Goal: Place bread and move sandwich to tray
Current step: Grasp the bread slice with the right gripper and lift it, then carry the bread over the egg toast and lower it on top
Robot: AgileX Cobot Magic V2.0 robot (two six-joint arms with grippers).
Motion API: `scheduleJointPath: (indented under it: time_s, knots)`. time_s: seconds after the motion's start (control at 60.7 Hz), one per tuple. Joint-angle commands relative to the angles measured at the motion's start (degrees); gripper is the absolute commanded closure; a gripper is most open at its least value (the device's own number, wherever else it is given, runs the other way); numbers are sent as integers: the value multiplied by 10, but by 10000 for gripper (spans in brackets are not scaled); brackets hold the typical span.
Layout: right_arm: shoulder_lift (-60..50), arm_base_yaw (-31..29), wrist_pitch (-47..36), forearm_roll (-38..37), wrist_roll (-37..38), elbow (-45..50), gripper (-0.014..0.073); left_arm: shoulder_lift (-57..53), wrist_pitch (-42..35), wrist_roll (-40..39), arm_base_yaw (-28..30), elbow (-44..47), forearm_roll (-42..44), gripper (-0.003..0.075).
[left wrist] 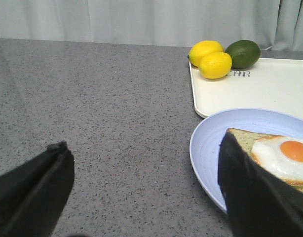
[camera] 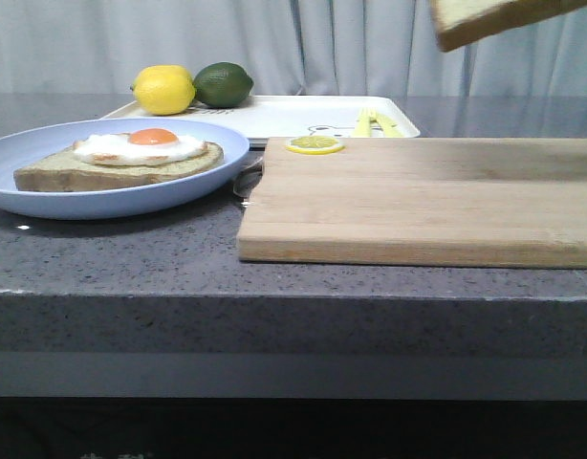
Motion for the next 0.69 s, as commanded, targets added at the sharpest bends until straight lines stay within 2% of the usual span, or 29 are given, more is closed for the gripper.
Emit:
scheduleJointPath:
  time_s: [0.0, 0.099, 0.214, 0.363, 0.544, 0.676]
  knots:
    - [-21, 66, -28, 60, -9, -16, 648, 4, -43, -3, 1, -20, -2, 132]
    - [-18, 172, -112, 86, -9, -15, 648, 4, -43, -3, 1, -20, -2, 132]
    - [-9, 289, -222, 150, -9, -15, 648, 4, -43, -3, 1, -20, -2, 132]
    - [20, 401, -341, 240, -9, -15, 648, 4, -43, -3, 1, -20, -2, 132]
    - [79, 456, -436, 316, -9, -15, 648, 4, -43, -3, 1, -20, -2, 132]
    - [124, 463, -434, 350, -9, -16, 648, 4, -43, -3, 1, -20, -2, 132]
